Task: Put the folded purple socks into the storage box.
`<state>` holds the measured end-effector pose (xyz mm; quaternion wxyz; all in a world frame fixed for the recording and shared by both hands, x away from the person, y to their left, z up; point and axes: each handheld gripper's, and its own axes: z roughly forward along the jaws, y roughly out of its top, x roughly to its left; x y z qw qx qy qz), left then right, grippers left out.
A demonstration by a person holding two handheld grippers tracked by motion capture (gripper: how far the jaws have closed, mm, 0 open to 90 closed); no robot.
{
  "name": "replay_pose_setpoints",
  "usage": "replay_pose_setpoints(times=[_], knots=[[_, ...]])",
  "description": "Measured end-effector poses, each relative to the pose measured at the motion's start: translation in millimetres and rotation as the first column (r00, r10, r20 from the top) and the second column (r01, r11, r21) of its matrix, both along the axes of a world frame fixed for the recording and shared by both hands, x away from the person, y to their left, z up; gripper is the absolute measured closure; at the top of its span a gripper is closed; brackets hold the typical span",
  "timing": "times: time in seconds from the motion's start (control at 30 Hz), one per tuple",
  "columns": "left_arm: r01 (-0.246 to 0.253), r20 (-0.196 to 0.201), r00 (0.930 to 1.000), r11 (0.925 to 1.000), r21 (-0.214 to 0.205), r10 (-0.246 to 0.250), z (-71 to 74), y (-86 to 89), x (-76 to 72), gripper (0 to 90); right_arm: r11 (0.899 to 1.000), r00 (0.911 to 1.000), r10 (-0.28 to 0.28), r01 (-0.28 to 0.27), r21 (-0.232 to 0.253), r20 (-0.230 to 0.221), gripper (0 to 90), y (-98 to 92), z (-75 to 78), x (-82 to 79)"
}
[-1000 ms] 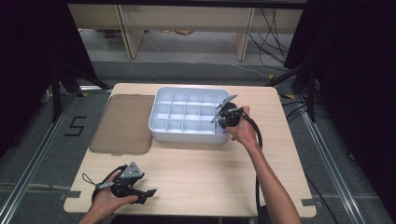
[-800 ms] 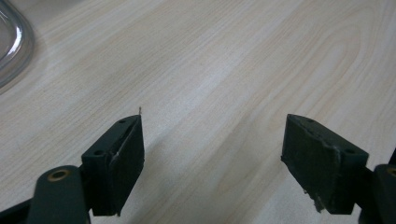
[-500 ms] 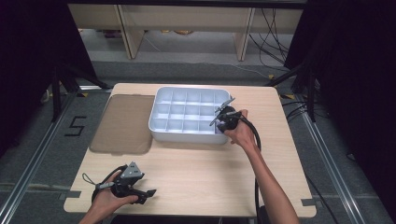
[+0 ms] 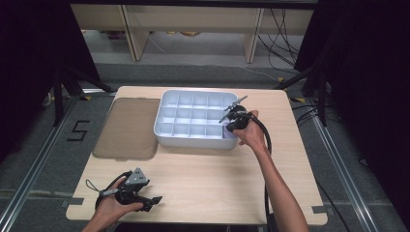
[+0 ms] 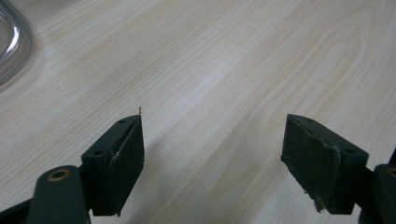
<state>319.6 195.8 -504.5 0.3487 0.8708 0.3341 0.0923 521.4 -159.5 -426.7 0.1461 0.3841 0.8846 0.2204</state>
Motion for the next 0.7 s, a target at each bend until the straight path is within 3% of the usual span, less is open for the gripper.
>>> replay_pose_setpoints(times=[0.1,0.23,0.37,0.53,0.57,0.63,0.7], knots=[[-0.005,-0.014,0.9999,0.9999,-0.01,0.004,-0.1,-0.3,-0.7,20.7,1.0,0.9992,0.001,-0.002,-0.024,-0.039,84.2,3.4,-7.7,3.7],[0.009,-0.001,1.0,0.9999,-0.005,-0.009,0.3,0.0,-0.3,20.7,0.998,0.9974,0.01,-0.014,-0.056,-0.071,84.3,10.3,-15.9,7.6],[0.009,0.004,1.0,1.0,0.002,-0.009,0.0,-0.5,-0.6,20.7,0.997,0.9971,0.016,-0.022,-0.071,-0.075,84.3,12.8,-22.9,12.3],[0.012,-0.001,0.9999,0.9999,-0.004,-0.012,0.3,-0.3,-0.6,20.8,1.0,0.9951,0.001,-0.004,-0.03,-0.099,83.4,8.2,-22.0,11.3],[0.007,-0.003,1.0,1.0,-0.004,-0.007,0.4,-0.3,-0.9,20.7,1.0,0.9962,0.011,-0.012,-0.013,-0.086,82.6,5.7,-22.6,12.6],[0.006,-0.003,1.0,1.0,-0.007,-0.006,0.9,-0.3,-1.0,20.7,0.999,0.9946,-0.013,0.016,0.03,-0.103,77.2,2.7,-21.0,10.7],[0.005,-0.005,1.0,1.0,-0.006,-0.005,0.8,-0.2,-0.7,20.7,0.999,0.9972,-0.007,0.011,0.043,-0.075,70.7,-0.6,-17.8,9.4]])
